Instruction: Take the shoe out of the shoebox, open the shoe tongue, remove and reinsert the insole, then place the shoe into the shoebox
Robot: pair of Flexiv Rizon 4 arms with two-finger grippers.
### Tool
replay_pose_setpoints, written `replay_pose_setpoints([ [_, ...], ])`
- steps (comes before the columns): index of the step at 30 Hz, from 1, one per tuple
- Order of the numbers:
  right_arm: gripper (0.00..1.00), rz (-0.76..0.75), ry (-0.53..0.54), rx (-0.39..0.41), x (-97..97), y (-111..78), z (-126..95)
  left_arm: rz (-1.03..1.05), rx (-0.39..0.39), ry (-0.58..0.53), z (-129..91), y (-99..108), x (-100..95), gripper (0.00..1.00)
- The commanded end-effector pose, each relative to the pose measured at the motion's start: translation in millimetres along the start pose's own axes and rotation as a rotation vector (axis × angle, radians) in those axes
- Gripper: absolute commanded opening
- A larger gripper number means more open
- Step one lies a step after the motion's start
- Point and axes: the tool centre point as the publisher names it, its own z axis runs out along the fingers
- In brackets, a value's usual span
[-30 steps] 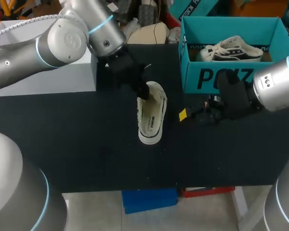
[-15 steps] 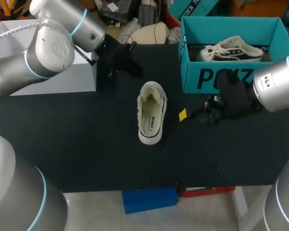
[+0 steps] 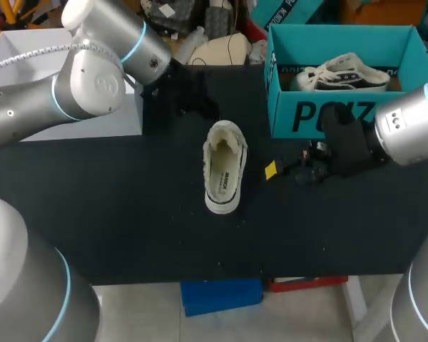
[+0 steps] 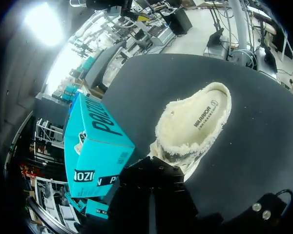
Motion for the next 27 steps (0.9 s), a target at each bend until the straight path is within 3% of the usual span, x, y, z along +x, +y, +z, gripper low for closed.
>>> replay_pose_setpoints([
  [1, 1.0, 0.0, -0.001, 0.002, 0.4, 0.4, 0.0, 0.001, 0.016, 0.014, 10.7, 3.3, 2.4, 0.0],
  [9, 1.0, 0.0, -0.001, 0.002, 0.4, 0.4, 0.0, 0.032, 0.102, 0.048, 23.8, -13.6, 12.6, 0.0],
  [15, 1.0, 0.0, -0.001, 0.002, 0.4, 0.4, 0.0, 0.042, 0.129, 0.083, 33.5, -25.9, 27.5, 0.0],
  [27, 1.0, 0.0, -0.001, 0.002, 0.4, 0.4, 0.0, 0.015, 0.149, 0.129, 51.8, -31.2, 53.3, 0.0],
])
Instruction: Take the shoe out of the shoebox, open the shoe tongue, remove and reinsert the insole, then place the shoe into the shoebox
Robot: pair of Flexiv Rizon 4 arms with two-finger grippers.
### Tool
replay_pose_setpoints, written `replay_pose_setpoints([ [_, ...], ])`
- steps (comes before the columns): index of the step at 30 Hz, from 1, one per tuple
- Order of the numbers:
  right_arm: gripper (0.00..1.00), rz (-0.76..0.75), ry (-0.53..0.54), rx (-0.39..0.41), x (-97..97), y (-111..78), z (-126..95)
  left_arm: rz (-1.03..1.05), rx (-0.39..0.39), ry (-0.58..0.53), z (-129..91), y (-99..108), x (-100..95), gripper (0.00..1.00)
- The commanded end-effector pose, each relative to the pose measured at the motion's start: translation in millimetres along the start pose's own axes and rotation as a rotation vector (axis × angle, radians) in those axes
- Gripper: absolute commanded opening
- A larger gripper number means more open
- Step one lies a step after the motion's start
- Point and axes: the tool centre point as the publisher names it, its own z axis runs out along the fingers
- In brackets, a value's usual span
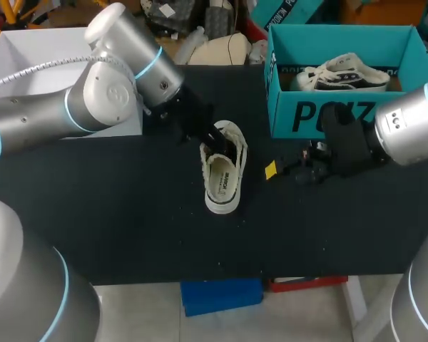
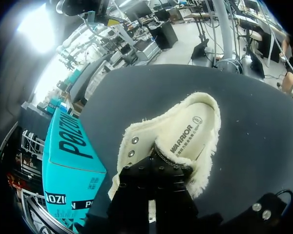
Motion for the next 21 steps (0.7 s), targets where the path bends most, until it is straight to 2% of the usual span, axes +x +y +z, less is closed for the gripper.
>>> replay_pose_setpoints([
  [1, 1.0, 0.0, -0.001, 0.002, 0.4, 0.4, 0.1, -0.001, -0.004, -0.001, 3.1, 0.0, 2.9, 0.0],
  [7, 1.0, 0.0, -0.001, 0.002, 0.4, 0.4, 0.1, 0.023, -0.009, -0.007, -12.2, -3.9, -2.4, 0.0],
  [10, 1.0, 0.0, -0.001, 0.002, 0.4, 0.4, 0.1, 0.054, -0.005, 0.015, -31.7, -11.8, -6.8, 0.0],
  [14, 1.0, 0.0, -0.001, 0.002, 0.4, 0.4, 0.1, 0.125, -0.04, 0.071, -59.1, -21.2, -8.0, 0.0],
  [16, 1.0, 0.0, -0.001, 0.002, 0.4, 0.4, 0.1, 0.181, -0.074, 0.129, -69.0, -25.6, -4.1, 0.38],
  [18, 1.0, 0.0, -0.001, 0.002, 0.4, 0.4, 0.1, 0.273, -0.146, 0.213, -75.8, -25.4, 0.8, 0.48],
  [19, 1.0, 0.0, -0.001, 0.002, 0.4, 0.4, 0.1, 0.295, -0.187, 0.257, -77.8, -23.5, 4.0, 0.65],
  [20, 1.0, 0.0, -0.001, 0.002, 0.4, 0.4, 0.1, 0.322, -0.192, 0.281, -78.7, -22.9, 6.6, 0.78],
  [21, 1.0, 0.0, -0.001, 0.002, 0.4, 0.4, 0.1, 0.352, -0.197, 0.301, -78.8, -23.6, 8.9, 0.84],
])
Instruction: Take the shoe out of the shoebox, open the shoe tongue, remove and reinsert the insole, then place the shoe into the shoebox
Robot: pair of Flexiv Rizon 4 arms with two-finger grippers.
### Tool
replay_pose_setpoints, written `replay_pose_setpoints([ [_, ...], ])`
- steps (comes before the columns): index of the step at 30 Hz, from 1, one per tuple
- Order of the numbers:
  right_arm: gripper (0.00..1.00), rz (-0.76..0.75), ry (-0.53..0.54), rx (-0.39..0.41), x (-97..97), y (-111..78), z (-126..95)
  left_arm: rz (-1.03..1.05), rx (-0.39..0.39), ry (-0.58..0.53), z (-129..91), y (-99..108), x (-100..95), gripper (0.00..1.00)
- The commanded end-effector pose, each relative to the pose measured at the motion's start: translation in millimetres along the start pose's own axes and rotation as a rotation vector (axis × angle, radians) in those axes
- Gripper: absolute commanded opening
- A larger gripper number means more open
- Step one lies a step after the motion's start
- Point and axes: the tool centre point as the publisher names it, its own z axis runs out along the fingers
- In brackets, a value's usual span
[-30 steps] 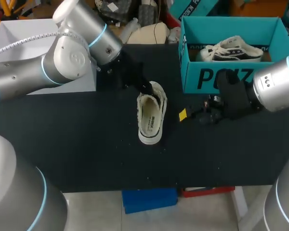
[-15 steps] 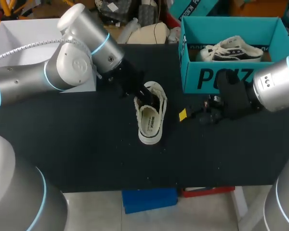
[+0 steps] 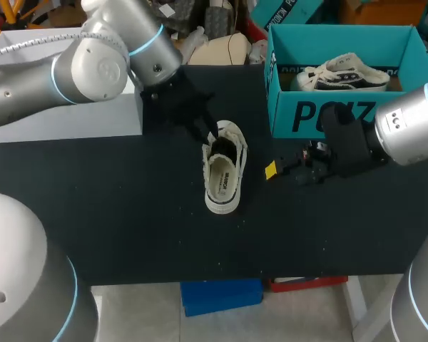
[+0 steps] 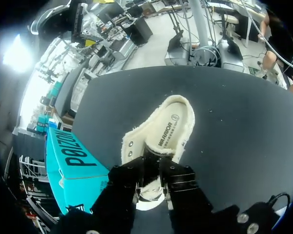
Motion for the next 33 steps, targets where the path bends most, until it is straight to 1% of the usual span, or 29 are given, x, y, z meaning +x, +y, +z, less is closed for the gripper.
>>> replay_pose_setpoints([
  [1, 1.0, 0.0, -0.001, 0.002, 0.4, 0.3, 0.1, 0.154, -0.124, 0.195, -24.6, -10.2, 8.5, 0.87],
  [2, 1.0, 0.0, -0.001, 0.002, 0.4, 0.3, 0.1, 0.174, -0.13, 0.215, -24.0, -11.2, 11.0, 0.9],
  [4, 1.0, 0.0, -0.001, 0.002, 0.4, 0.3, 0.1, 0.215, -0.161, 0.265, -21.0, -10.1, 16.3, 0.89],
  [5, 1.0, 0.0, -0.001, 0.002, 0.4, 0.3, 0.1, 0.225, -0.162, 0.27, -19.4, -9.6, 17.9, 0.89],
  [7, 1.0, 0.0, -0.001, 0.002, 0.4, 0.3, 0.1, 0.281, -0.208, 0.312, -15.5, -5.7, 20.4, 0.9],
  [10, 1.0, 0.0, -0.001, 0.002, 0.4, 0.3, 0.1, 0.321, -0.23, 0.31, -7.7, -2.2, 21.4, 0.87],
  [11, 1.0, 0.0, -0.001, 0.002, 0.4, 0.3, 0.1, 0.33, -0.233, 0.31, -4.4, -0.8, 21.7, 0.84],
  [13, 1.0, 0.0, -0.001, 0.002, 0.4, 0.3, 0.1, 0.36, -0.246, 0.308, 1.0, 2.6, 22.1, 0.71],
  [14, 1.0, 0.0, -0.001, 0.002, 0.4, 0.3, 0.1, 0.372, -0.247, 0.306, 3.9, 4.2, 22.3, 0.64],
  [15, 1.0, 0.0, -0.001, 0.002, 0.4, 0.3, 0.1, 0.376, -0.237, 0.307, 6.6, 4.7, 23.0, 0.62],
  [17, 1.0, 0.0, -0.001, 0.002, 0.4, 0.3, 0.1, 0.375, -0.239, 0.311, 10.7, 5.5, 24.2, 0.61],
  [18, 1.0, 0.0, -0.001, 0.002, 0.4, 0.3, 0.1, 0.375, -0.238, 0.314, 12.6, 6.2, 25.4, 0.53],
  [19, 1.0, 0.0, -0.001, 0.002, 0.4, 0.3, 0.1, 0.37, -0.233, 0.311, 14.6, 6.4, 26.1, 0.53],
  [23, 1.0, 0.0, -0.001, 0.002, 0.4, 0.3, 0.1, 0.356, -0.222, 0.32, 22.5, 5.3, 30.7, 0.57],
  [25, 1.0, 0.0, -0.001, 0.002, 0.4, 0.3, 0.1, 0.355, -0.22, 0.32, 27.1, 7.0, 32.9, 0.56],
  [30, 1.0, 0.0, -0.001, 0.002, 0.4, 0.3, 0.1, 0.344, -0.197, 0.32, 39.6, 9.3, 37.7, 0.45],
  [33, 1.0, 0.0, -0.001, 0.002, 0.4, 0.3, 0.1, 0.344, -0.185, 0.325, 48.6, 10.7, 40.8, 0.43],
])
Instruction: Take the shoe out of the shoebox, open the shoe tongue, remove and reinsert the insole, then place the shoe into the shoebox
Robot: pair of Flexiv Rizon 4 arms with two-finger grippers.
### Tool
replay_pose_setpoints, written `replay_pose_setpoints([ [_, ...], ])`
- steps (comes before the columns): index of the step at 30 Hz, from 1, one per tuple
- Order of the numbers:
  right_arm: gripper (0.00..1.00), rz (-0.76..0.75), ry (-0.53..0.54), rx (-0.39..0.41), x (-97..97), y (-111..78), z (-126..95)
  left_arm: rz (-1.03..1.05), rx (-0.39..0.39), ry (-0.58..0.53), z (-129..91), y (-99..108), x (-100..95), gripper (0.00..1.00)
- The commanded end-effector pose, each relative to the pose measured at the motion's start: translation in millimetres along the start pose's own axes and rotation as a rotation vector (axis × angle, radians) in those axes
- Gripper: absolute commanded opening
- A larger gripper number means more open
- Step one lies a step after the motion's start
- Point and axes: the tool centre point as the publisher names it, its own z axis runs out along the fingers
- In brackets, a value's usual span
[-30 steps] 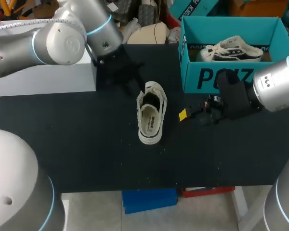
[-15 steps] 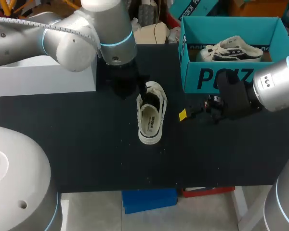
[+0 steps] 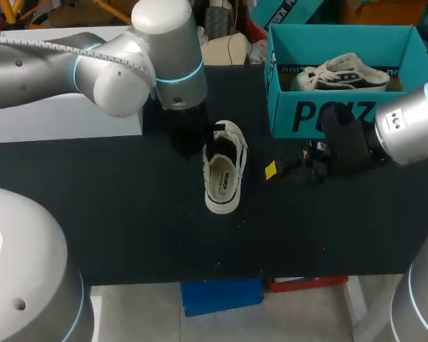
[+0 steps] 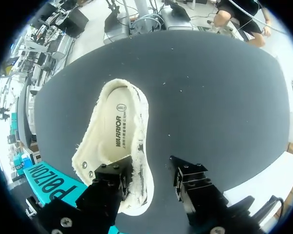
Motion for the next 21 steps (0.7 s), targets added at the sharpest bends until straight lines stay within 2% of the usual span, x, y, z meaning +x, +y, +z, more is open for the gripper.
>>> replay_pose_setpoints([
  [1, 1.0, 0.0, -0.001, 0.002, 0.4, 0.4, 0.1, 0.004, 0.015, -0.001, 17.7, 3.2, -2.5, 0.42],
  [5, 1.0, 0.0, -0.001, 0.002, 0.4, 0.4, 0.1, 0.0, 0.03, 0.003, 30.2, 4.6, -2.2, 0.42],
  [9, 1.0, 0.0, -0.001, 0.002, 0.4, 0.4, 0.1, -0.004, 0.04, 0.002, 37.4, 5.3, -4.5, 0.36],
  [13, 1.0, 0.0, -0.001, 0.002, 0.4, 0.4, 0.1, -0.001, 0.044, 0.0, 40.7, 6.4, -7.2, 0.28],
  [15, 1.0, 0.0, -0.001, 0.002, 0.4, 0.4, 0.1, 0.001, 0.043, 0.001, 41.7, 7.0, -8.2, 0.13],
  [16, 1.0, 0.0, -0.001, 0.002, 0.4, 0.4, 0.1, 0.013, 0.038, 0.012, 42.0, 7.4, -9.0, 0.0],
  [21, 1.0, 0.0, -0.001, 0.002, 0.4, 0.4, 0.1, 0.029, 0.036, 0.025, 42.9, 8.8, -9.0, 0.0],
])
